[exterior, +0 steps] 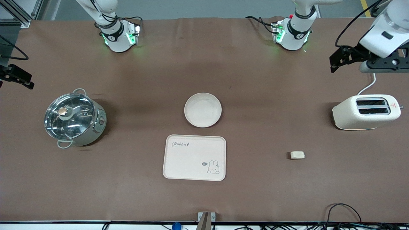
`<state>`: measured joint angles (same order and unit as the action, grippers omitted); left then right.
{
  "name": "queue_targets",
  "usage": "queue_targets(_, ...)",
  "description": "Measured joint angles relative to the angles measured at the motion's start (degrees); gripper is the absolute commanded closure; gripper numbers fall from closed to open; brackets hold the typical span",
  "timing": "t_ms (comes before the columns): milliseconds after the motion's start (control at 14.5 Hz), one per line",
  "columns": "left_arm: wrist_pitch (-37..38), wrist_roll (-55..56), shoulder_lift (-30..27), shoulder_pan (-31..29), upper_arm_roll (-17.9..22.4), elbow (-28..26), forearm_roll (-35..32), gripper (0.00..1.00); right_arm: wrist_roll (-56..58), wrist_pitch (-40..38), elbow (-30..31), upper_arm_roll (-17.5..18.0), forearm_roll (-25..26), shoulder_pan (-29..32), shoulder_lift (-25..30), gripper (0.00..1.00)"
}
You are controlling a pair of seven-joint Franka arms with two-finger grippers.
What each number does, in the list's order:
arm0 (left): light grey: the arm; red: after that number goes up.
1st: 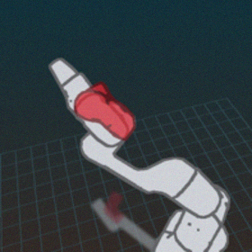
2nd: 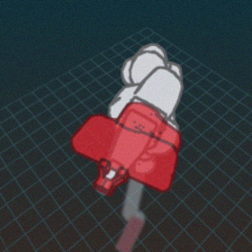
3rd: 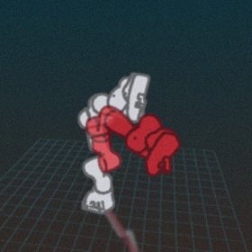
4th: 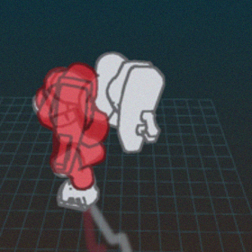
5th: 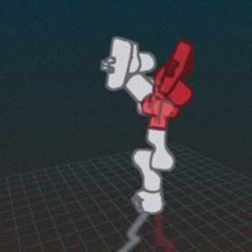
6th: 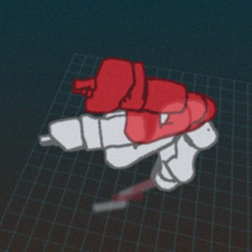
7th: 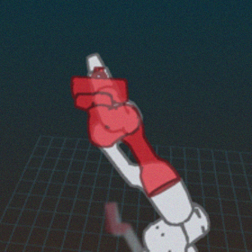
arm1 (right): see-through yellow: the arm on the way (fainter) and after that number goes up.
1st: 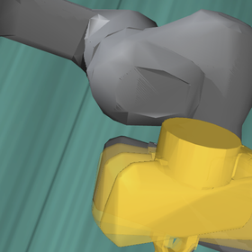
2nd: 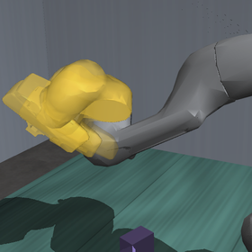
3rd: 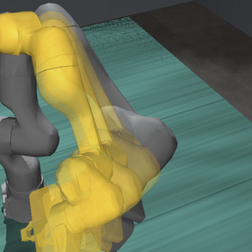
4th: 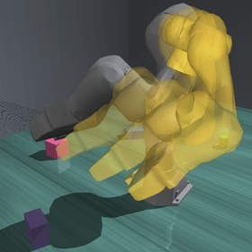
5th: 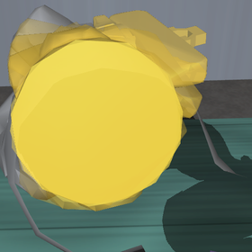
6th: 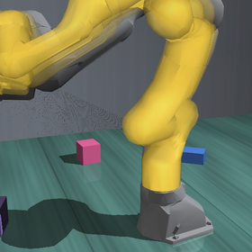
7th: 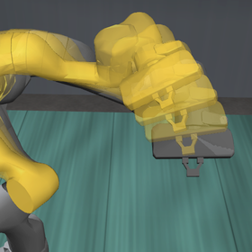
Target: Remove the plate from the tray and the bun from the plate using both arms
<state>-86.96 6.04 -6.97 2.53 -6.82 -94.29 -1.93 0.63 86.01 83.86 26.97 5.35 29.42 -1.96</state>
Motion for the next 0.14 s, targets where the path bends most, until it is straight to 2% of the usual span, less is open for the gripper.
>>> queue_targets(138,-0.2,-0.4,-0.2,-0.1,0.7,-0.1,0.0,0.0,0.0,0.0,0.0,0.0,0.0,0.0,0.0,0.0)
